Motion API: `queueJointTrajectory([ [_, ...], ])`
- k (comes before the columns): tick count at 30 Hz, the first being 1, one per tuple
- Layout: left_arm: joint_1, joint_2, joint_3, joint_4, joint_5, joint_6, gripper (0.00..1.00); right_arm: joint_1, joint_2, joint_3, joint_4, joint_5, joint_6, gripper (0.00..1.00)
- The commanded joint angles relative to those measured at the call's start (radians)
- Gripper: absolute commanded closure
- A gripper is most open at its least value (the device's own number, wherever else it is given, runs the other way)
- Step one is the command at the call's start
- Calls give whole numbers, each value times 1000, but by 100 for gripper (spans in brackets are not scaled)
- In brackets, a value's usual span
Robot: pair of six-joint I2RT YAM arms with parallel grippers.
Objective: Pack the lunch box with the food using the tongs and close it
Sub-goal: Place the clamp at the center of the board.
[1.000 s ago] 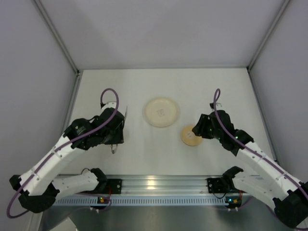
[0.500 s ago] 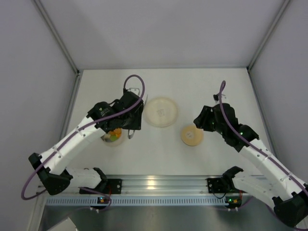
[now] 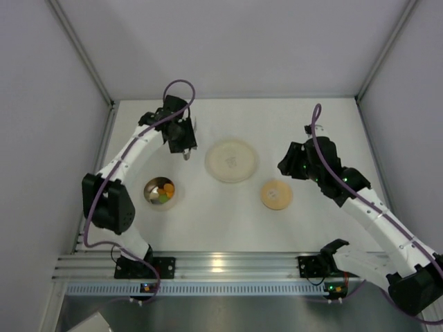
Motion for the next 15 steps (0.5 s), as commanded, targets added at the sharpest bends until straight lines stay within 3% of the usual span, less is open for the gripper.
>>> queueJointTrajectory([
  [1,10,139,76,181,101,14,48,-30,18,46,-27,-13,-42,56],
  [5,28,271,104,223,75,-20,48,-51,26,31,-22,-20,-53,56],
  [15,79,376,70,312,75,-34,43,-126,35,-42,13,-61,-75,55],
])
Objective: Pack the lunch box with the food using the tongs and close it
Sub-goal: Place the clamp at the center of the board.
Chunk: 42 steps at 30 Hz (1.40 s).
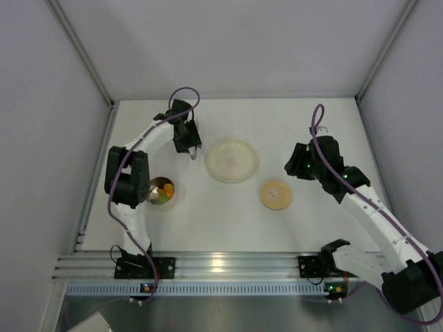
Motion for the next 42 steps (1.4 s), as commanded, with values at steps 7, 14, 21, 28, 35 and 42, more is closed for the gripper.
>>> queueJointTrajectory([
  [7,14,76,11,55,40,9,32,-55,48,-49,36,-52,-16,53],
  [14,14,94,3,67,72,0,23,-100,47,-104,62,-92,-15,52],
  [21,11,7,6,61,67,4,18,-126,68,-148,93,-103,-3,52],
  [28,11,-186,-6,34,77,27,2,-140,120,-227,184,-149,51,53],
  [35,9,-413,-130,27,98,9,1,-140,222,-292,289,-186,94,55],
  [42,11,-659,-328,12,-44,-8,1,-140,275,-308,330,-169,113,58],
])
